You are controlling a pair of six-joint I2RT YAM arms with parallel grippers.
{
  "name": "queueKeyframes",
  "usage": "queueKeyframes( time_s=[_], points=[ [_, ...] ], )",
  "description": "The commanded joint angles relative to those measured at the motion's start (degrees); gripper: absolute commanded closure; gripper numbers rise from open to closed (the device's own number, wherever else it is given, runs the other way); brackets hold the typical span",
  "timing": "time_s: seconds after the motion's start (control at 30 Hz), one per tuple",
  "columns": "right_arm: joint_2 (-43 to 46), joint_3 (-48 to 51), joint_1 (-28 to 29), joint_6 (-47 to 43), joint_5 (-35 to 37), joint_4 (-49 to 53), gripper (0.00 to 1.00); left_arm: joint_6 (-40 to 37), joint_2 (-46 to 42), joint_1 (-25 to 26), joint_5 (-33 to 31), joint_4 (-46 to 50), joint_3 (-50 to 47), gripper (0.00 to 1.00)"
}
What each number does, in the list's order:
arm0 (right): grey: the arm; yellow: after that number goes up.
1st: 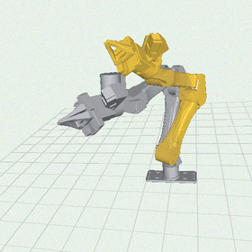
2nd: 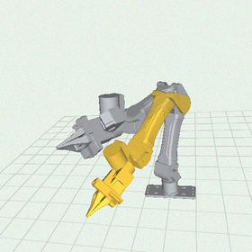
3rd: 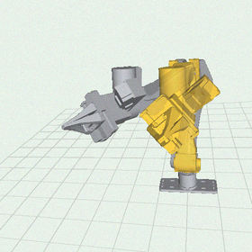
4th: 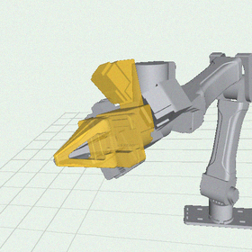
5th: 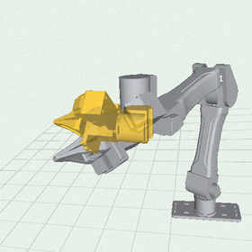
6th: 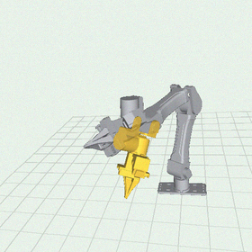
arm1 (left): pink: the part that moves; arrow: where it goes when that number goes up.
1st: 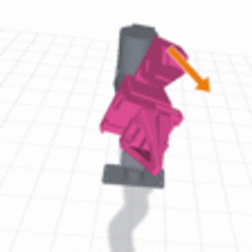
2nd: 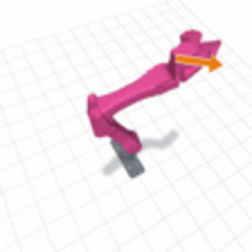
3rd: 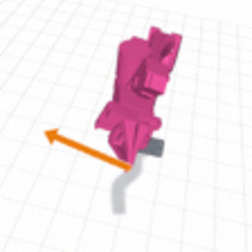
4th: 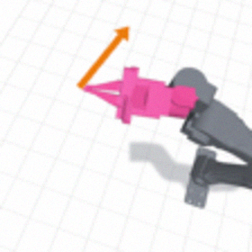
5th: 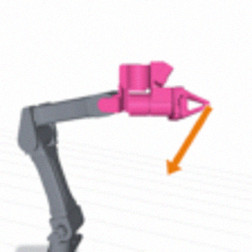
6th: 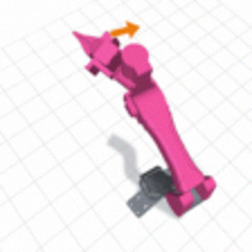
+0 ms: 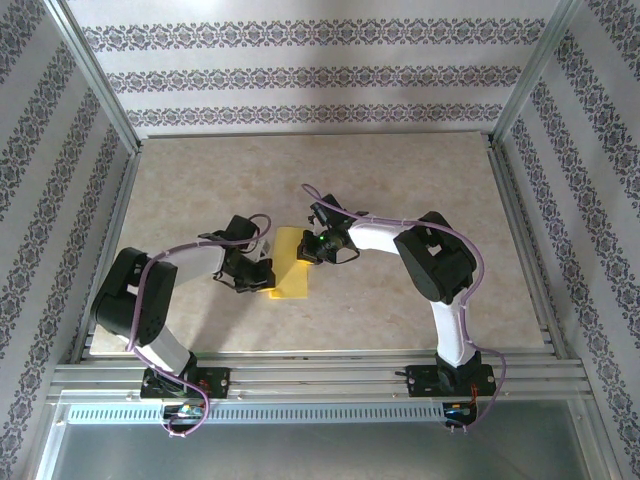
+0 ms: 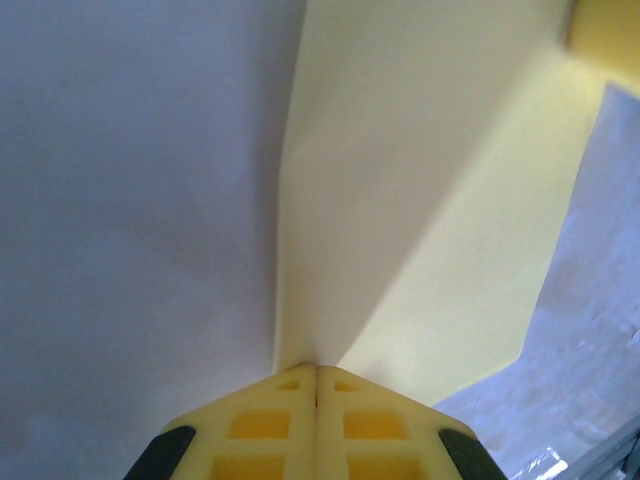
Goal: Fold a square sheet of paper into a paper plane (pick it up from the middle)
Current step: First fold the square sheet of paper in half at the center of the table.
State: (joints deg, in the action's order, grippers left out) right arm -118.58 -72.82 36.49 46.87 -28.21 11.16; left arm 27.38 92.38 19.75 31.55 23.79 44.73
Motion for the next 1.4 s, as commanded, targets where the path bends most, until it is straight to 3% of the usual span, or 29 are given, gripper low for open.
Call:
queueKeyframes(
  time_s=[0.0, 0.2, 0.3, 0.4, 0.63, 1.13, 1.37],
  points=[
    [-5.14, 1.84, -1.17, -2.75, 7.89, 9.8, 1.0, -1.28, -2.29, -0.46, 0.84, 6.32, -2.0, 0.96],
    [-5.12, 1.8, -1.23, -3.15, 8.16, 10.2, 1.0, 0.38, -7.8, -0.17, -0.49, 5.78, -0.77, 0.96],
    [-5.08, 1.83, -1.25, -3.15, 8.34, 10.04, 1.0, 4.42, -8.98, 0.07, 0.15, -0.3, -1.28, 0.95],
    [-5.13, 2.06, -1.24, -2.99, 8.39, 10.1, 1.0, 7.34, -7.09, 1.04, 0.27, -6.14, -1.85, 0.95],
    [-5.23, 1.88, -1.2, -2.95, 8.17, 10.11, 1.0, 7.77, -2.17, 3.22, -2.34, -7.15, -2.66, 0.95],
    [-5.32, 1.71, -1.26, -3.19, 8.17, 9.93, 1.0, 3.82, -9.65, 3.2, -5.38, 6.17, -5.73, 0.96],
    [-3.01, 4.46, -1.85, -4.5, 8.21, 9.61, 1.0, 9.29, -10.2, 3.18, -4.32, -5.6, -1.42, 0.95]
  ],
)
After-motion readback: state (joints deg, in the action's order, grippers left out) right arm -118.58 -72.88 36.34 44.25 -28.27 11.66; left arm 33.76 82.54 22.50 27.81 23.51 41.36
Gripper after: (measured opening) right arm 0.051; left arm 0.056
